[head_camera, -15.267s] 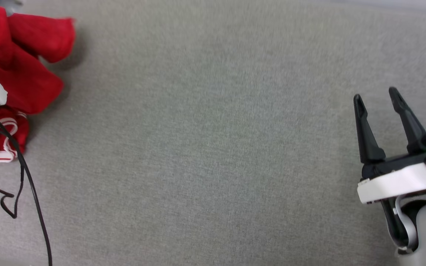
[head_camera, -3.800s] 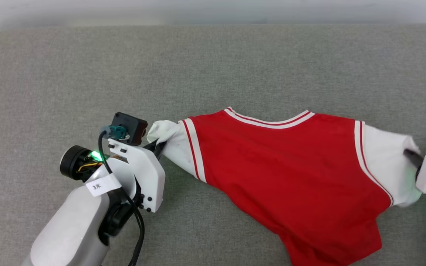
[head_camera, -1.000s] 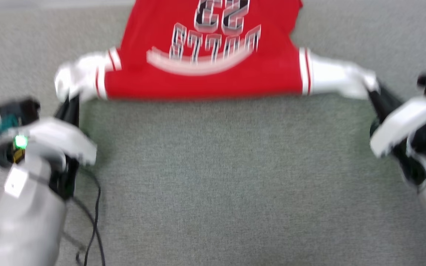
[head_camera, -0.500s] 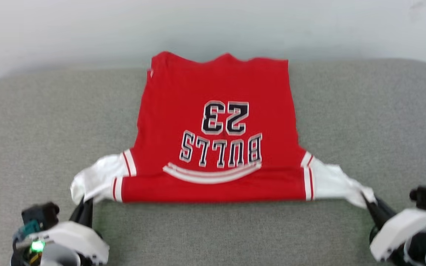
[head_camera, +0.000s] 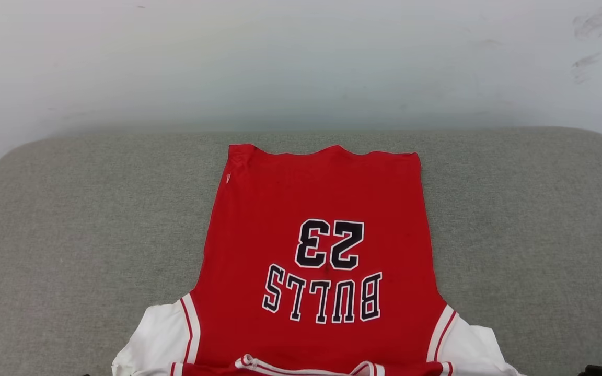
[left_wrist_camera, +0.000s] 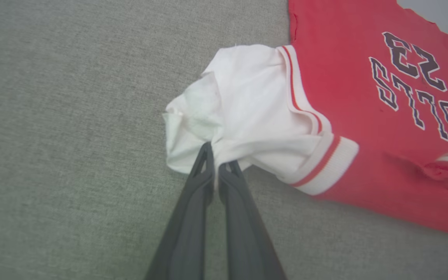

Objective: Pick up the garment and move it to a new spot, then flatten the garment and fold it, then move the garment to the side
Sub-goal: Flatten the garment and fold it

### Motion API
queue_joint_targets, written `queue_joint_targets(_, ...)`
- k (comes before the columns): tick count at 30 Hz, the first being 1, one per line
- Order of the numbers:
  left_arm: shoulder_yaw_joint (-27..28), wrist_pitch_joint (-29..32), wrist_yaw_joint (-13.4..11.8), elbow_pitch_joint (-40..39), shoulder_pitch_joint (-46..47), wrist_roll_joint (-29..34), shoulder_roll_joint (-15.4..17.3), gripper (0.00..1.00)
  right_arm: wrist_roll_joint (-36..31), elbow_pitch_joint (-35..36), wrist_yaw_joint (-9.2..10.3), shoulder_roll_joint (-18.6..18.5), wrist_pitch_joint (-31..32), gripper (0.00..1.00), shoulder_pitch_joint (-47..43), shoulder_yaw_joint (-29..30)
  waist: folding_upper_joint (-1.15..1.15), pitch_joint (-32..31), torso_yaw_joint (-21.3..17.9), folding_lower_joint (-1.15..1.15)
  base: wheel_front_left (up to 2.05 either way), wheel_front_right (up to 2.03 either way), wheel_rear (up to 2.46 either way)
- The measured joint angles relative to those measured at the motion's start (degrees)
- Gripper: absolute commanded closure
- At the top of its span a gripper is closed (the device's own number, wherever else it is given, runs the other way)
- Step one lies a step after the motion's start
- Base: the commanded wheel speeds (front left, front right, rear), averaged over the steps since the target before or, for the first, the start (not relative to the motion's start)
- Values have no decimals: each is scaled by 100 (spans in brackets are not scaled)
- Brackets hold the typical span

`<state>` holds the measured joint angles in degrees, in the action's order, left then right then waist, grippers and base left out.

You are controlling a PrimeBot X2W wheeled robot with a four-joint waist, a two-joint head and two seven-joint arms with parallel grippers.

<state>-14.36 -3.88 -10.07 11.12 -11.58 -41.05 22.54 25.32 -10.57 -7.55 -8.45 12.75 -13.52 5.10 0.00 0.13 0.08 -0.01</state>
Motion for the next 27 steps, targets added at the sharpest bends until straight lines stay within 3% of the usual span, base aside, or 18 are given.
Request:
queue_joint_targets(1,-19,2,-12,-19,1,23,5,100,-54,89,1,51,48,0,-29,31,0,-5,14,0,0,0,0)
queue_joint_targets(13,-249,33,-3,-248,350,224,-29,100,-216,602,3,144,-240,0,581,593,0,50,323,1,0,0,0)
queue_joint_targets(21,-387,-107,45,-554,845,408,-115,100,54,-559,4,-397,259,0,2334,717,0,487,553,2,0,0,0)
queue_joint_targets(27,-545,-203,85,-794,1275,557,-261,100,159,-1550,4,-964,1194,0,3662,416,0,926,854,2,0,0,0)
